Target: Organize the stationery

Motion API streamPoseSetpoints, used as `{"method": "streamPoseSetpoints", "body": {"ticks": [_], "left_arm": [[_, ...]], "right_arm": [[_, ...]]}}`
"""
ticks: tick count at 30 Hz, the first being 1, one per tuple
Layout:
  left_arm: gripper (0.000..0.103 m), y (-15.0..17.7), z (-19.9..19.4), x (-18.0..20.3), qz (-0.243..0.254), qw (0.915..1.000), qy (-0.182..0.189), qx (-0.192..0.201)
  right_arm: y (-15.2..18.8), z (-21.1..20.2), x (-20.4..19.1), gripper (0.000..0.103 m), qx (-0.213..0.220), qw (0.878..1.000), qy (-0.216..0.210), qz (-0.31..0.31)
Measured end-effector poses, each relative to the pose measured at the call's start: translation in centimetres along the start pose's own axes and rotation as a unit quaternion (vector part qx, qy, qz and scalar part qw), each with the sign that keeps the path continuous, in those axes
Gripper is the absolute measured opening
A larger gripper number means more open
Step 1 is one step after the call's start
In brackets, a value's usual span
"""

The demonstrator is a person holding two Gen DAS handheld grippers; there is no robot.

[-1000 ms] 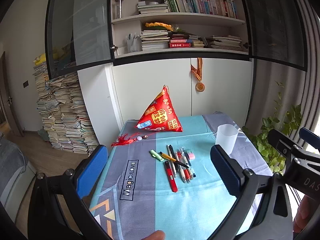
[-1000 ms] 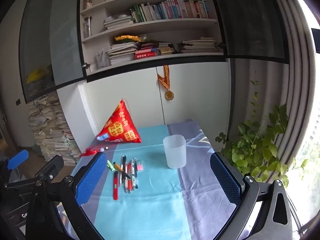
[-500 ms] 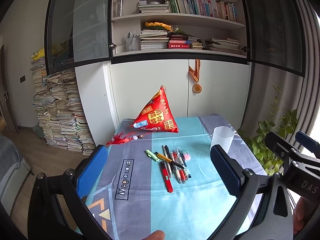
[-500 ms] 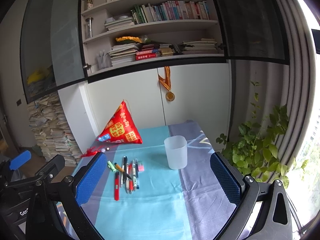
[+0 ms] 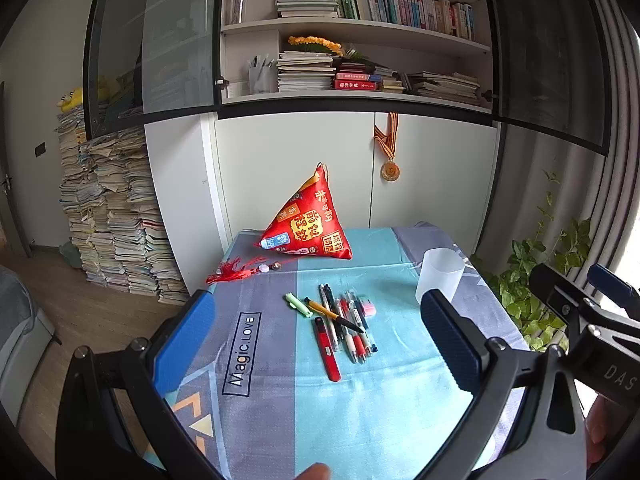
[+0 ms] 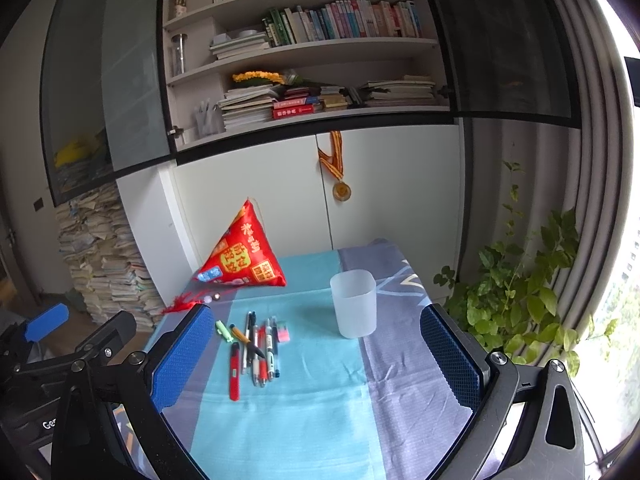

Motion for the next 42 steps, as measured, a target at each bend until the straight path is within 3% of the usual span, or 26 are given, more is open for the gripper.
{"method": "streamPoseSetpoints", "body": {"ticks": [8,13,23,27,33,36,38,42], "left_arm": [[0.102,0.0,0.3,0.4,0.025,0.9995,-0.018,0.011],[0.102,0.1,0.8,0.0,0.010,0.9999,-0.004,0.003],[0.102,-0.2,1.5,-0.7,-0.008,0.9996,-0.018,0.019],[0.102,-0.2,2.9,-0.9,-0.008,0.9999,-0.008,-0.011],[0.102,0.4,4.8,-0.9,0.031,0.9984,-0.034,-0.032],[0.102,0.9,6.3,-1.7,0.027,0.9977,-0.032,-0.053],[0.097,1.2,7.2,-2.4,0.020,0.9968,-0.036,-0.069],[0.082,1.8,9.3,-3.3,0.010,0.9935,-0.035,-0.108]], "right_arm": [[0.0,0.1,-0.2,0.103,0.000,1.000,0.000,-0.002],[0.1,0.2,-0.2,0.103,-0.002,1.000,-0.001,0.000],[0.0,1.4,-0.6,0.103,-0.010,1.000,0.000,-0.007],[0.0,2.0,-0.6,0.103,-0.015,1.000,0.000,-0.010],[-0.1,3.3,-0.9,0.103,-0.029,0.999,-0.004,-0.017],[-0.1,4.2,-1.1,0.103,-0.038,0.999,-0.006,-0.020],[0.0,5.0,-1.1,0.102,-0.044,0.999,-0.008,-0.022],[0.4,6.9,-1.6,0.086,-0.063,0.997,-0.006,-0.039]]}}
Point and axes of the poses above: each gripper's, at about its wrist camera, not at the fingertips, and z roughly the way its jaws point, x to its right, y to its underside, the point moved 3 cm from there along z, roughly the way its jaws point, and after that the axes turned 5 degrees about -x, right-handed, at the moved point
